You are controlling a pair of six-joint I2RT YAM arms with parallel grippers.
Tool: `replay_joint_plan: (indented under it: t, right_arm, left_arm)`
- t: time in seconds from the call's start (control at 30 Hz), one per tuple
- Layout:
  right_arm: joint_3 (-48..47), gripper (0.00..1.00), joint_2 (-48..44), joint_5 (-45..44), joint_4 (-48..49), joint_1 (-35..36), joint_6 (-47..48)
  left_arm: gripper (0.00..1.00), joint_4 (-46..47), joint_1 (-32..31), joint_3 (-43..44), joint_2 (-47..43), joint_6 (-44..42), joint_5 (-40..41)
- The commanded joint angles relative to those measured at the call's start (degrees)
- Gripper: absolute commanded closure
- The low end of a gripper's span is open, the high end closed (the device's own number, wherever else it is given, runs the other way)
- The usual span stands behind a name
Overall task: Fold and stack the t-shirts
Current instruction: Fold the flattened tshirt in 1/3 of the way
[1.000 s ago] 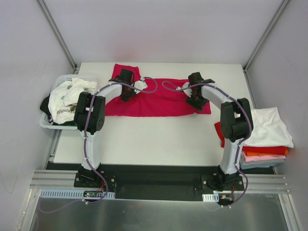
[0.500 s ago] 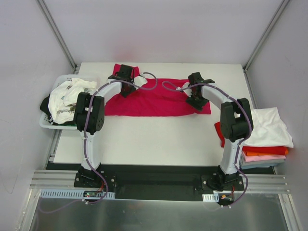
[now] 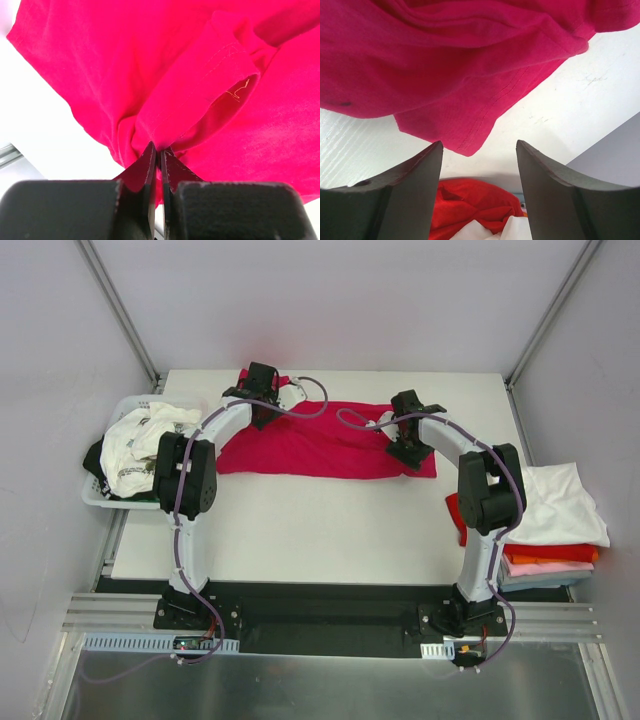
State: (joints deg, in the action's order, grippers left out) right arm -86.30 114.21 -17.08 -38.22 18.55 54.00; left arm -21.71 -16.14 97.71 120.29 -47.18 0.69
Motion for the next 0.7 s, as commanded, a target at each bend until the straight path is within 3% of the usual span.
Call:
replay_joint_plan:
  t: [0.0,0.53,0.67]
  right_arm:
    - [0.26,0.36,-1.19,0.73,-0.89,-0.26,-0.73]
    - [0.17,0.36,-1.27,0.73,-1.07,-0.26,-0.74]
    - [-0.01,0.36,-1.27,0.73,-1.16,-0.26,-0.74]
  left_arm:
    - [1.00,0.10,-0.03,2.31,-1.99,-1.25,1.77]
    - [0.87,0.44,0.32,6.79,1.96,-2.57,4.85]
    - [0.78,0.62,0.41,8.54,3.72,-2.74,6.08]
